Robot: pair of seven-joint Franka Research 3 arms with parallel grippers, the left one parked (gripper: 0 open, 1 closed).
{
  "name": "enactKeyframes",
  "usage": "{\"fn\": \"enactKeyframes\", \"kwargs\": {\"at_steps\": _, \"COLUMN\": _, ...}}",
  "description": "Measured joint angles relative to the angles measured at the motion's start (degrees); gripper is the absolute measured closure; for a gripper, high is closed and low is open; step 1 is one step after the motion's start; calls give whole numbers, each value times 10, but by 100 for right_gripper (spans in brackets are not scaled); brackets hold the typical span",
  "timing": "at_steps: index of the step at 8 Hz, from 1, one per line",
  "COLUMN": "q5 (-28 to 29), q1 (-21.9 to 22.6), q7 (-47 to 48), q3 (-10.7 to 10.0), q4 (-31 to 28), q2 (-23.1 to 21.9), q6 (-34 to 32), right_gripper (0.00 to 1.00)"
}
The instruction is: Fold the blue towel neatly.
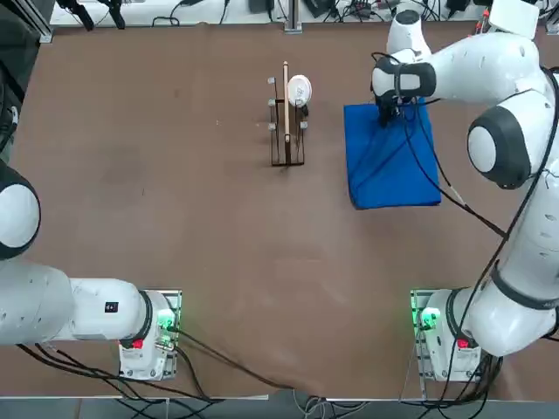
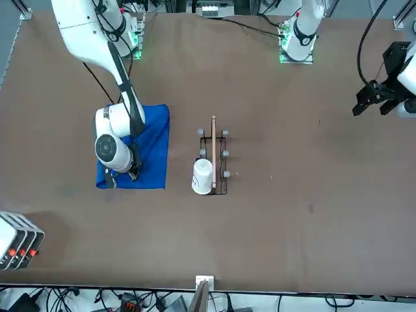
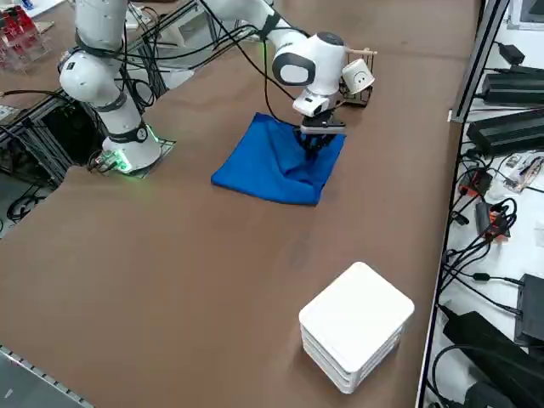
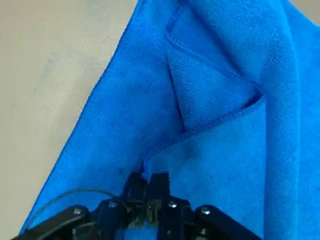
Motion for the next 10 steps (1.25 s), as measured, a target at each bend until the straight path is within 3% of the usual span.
{"fn": "enactKeyframes", "kwargs": {"at_steps": 4, "q5": 0, "q1": 3, "q7": -52, "q3": 5, "q4": 2, "q2": -22, "q6": -14, "right_gripper": 97}}
{"fn": "enactKeyframes", "kwargs": {"at_steps": 8, "q5": 0, "q1": 19, "q7": -117, "q3": 48, "q4": 29, "q2": -28, "q6": -19, "right_gripper": 97}}
{"fn": "enactKeyframes", "kwargs": {"at_steps": 10, "q5": 0, "q1": 29, "q7": -130, "q3": 54, "q4": 59, "q2": -27, "q6": -19, "right_gripper": 97}}
